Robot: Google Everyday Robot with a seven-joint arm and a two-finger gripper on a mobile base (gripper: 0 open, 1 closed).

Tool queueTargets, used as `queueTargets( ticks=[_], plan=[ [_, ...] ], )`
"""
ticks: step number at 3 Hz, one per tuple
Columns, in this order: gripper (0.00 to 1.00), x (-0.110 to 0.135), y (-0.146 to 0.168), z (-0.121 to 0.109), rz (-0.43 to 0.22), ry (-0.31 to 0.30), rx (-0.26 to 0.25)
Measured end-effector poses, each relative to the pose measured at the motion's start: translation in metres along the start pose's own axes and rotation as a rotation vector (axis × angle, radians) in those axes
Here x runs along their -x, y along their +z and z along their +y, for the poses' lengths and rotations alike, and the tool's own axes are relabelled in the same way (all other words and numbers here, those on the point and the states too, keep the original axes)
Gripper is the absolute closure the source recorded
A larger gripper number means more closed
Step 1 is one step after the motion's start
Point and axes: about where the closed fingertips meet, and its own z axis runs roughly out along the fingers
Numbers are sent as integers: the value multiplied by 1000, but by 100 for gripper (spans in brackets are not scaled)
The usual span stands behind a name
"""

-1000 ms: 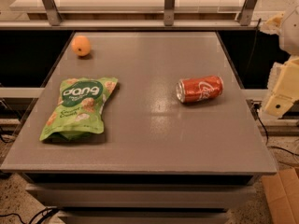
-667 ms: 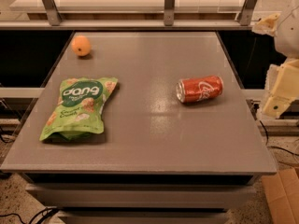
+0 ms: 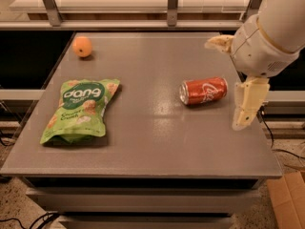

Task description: Move coke can near green rice chip bag

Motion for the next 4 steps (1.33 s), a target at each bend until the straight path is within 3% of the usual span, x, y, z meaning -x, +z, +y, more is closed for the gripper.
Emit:
queueTargets(
  ticks=[1, 2, 3, 4],
  plan=[
    [0, 16, 33, -11, -25, -135, 27],
    [0, 25, 61, -25, -29, -230, 50],
    [0, 24, 82, -44, -11, -277, 55],
    [0, 15, 96, -66, 15, -281, 39]
  ],
)
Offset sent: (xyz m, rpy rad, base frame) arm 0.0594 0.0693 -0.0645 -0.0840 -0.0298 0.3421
